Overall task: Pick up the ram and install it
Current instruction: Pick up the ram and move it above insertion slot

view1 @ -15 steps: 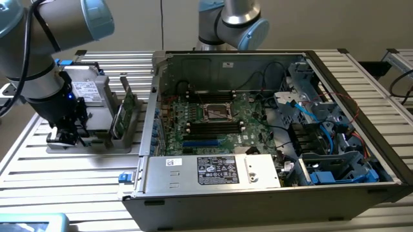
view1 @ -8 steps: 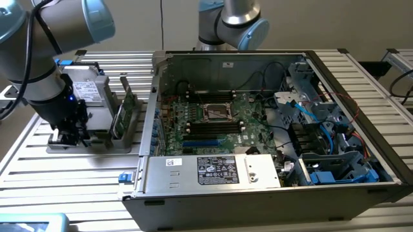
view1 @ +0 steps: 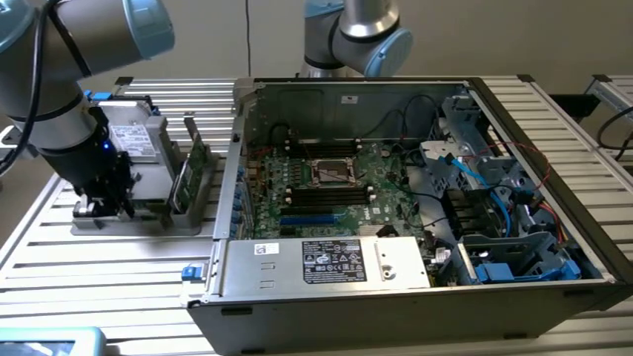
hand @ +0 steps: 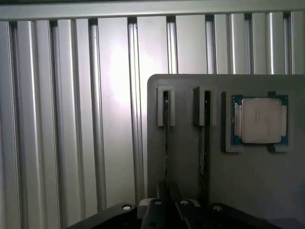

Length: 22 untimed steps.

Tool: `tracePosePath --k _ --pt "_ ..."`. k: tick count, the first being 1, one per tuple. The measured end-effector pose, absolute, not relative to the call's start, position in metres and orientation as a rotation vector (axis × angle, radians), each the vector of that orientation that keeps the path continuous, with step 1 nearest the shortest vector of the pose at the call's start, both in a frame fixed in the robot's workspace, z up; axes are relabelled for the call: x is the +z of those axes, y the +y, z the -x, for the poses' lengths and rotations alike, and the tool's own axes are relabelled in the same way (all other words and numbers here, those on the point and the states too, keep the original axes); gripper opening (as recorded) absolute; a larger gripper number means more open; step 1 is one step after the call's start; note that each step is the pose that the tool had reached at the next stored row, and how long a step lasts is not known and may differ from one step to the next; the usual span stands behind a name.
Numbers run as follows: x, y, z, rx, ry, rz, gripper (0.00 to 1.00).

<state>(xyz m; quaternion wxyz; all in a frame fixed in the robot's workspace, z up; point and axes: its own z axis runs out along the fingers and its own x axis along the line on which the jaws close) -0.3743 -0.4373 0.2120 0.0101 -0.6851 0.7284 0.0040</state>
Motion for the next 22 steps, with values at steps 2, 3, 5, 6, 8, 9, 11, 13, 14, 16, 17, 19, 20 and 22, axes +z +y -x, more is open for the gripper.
tracePosePath --k 2,3,5,6,8,9,11,13,14,16,17,19,20,22 --pt "0.221 -0.437 0.374 0.012 2.274 2.139 0.13" --pt "0.226 -0.437 0.374 0.012 2.274 2.139 0.13" --pt "0.235 -0.437 0.374 0.012 2.273 2.139 0.13" --pt "0.239 -0.437 0.374 0.012 2.273 2.14 0.13" --pt "0.248 -0.437 0.374 0.012 2.271 2.141 0.13" --pt "0.253 -0.437 0.374 0.012 2.27 2.143 0.13" --pt "0.262 -0.437 0.374 0.012 2.267 2.145 0.13" --pt "0.271 -0.437 0.374 0.012 2.265 2.147 0.13" --pt "0.275 -0.437 0.374 0.012 2.264 2.148 0.13" --pt "0.285 -0.437 0.374 0.012 2.263 2.149 0.13" --pt "0.289 -0.437 0.374 0.012 2.262 2.15 0.13" --pt "0.298 -0.437 0.374 0.012 2.261 2.151 0.13" --pt "0.303 -0.437 0.373 0.012 2.26 2.152 0.13" --pt "0.312 -0.437 0.369 0.012 2.26 2.152 0.13"
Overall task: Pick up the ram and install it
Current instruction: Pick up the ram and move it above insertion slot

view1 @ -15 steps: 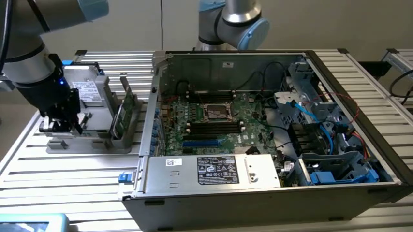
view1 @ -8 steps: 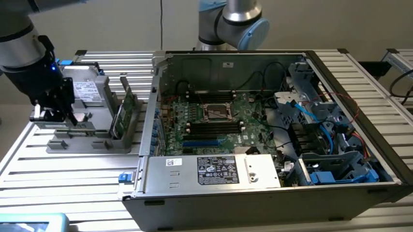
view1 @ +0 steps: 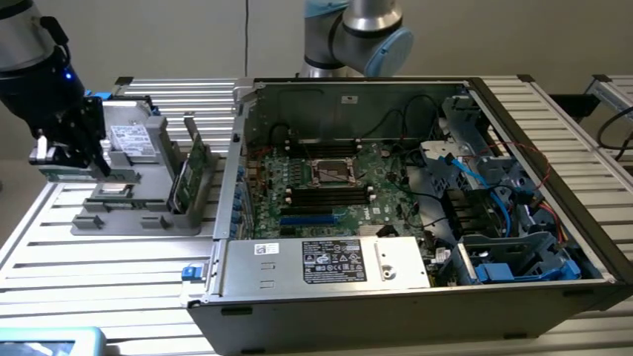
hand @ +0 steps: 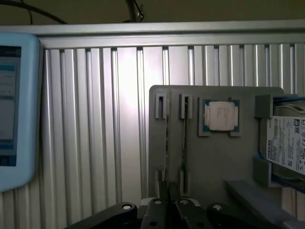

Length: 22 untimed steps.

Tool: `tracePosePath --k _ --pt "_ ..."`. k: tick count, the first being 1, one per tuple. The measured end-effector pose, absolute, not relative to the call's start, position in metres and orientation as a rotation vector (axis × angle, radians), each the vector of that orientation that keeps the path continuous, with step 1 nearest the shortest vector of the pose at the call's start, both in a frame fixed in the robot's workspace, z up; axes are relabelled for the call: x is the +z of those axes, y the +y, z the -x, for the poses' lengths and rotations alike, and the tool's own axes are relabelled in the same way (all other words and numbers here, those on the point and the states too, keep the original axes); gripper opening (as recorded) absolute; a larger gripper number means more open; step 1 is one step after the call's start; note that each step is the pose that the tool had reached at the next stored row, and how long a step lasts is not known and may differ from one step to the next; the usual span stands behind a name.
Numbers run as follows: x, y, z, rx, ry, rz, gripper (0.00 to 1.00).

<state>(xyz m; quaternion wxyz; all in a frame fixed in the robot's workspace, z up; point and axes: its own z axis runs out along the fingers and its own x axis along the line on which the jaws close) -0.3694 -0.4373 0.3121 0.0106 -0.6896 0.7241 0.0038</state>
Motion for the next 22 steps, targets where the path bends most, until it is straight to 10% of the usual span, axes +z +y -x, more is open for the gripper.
tracePosePath --k 22 --pt "0.407 -0.438 0.296 0.035 2.25 2.143 0.13"
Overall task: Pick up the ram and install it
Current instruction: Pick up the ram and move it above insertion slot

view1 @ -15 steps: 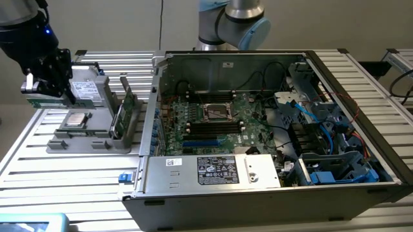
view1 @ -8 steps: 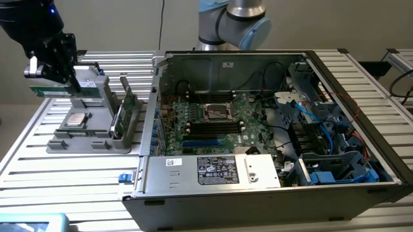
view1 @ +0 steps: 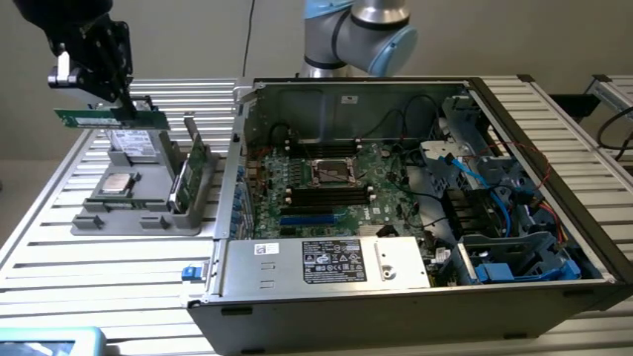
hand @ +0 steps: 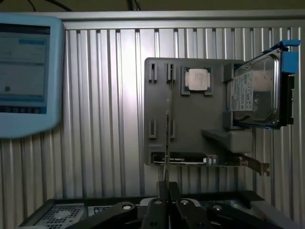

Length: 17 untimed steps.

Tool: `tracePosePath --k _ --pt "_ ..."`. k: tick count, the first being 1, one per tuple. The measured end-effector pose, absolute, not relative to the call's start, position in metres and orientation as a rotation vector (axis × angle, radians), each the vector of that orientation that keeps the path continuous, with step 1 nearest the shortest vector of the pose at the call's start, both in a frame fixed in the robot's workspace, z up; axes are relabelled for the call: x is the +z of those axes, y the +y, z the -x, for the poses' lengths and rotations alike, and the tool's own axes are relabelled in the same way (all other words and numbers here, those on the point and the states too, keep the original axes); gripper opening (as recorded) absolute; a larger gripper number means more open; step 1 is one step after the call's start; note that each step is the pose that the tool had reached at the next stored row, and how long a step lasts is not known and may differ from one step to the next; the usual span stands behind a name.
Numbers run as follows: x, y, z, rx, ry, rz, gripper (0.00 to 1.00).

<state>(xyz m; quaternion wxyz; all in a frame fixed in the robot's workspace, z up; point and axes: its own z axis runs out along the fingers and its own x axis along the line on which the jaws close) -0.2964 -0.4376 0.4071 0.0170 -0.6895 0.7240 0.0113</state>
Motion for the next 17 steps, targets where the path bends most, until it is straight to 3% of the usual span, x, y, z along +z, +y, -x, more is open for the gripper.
tracePosePath --k 17 --pt "0.421 -0.437 0.22 0.037 2.251 2.144 0.13"
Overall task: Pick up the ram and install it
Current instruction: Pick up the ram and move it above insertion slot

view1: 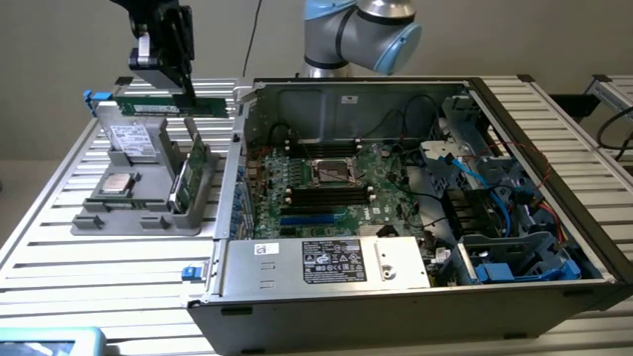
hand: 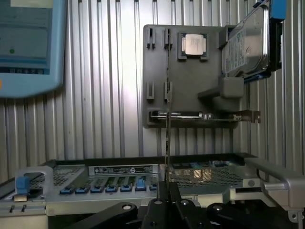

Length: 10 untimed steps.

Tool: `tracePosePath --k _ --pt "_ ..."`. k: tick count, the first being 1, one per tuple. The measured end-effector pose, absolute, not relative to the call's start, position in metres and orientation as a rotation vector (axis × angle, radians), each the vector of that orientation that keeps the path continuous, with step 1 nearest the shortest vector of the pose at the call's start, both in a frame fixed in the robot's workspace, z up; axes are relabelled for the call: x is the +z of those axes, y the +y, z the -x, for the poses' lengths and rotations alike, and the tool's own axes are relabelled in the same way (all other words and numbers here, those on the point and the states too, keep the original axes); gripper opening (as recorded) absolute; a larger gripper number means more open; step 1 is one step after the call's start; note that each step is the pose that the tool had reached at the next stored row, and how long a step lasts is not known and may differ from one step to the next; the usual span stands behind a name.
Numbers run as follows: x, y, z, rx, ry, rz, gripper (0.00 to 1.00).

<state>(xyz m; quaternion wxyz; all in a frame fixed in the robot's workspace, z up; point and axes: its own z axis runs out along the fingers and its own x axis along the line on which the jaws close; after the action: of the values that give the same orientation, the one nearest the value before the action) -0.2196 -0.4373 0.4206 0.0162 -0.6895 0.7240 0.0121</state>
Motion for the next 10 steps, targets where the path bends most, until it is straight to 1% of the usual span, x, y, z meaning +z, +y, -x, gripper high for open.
tracePosePath --k 10 --pt "0.419 -0.437 0.174 0.038 2.252 2.144 0.13"
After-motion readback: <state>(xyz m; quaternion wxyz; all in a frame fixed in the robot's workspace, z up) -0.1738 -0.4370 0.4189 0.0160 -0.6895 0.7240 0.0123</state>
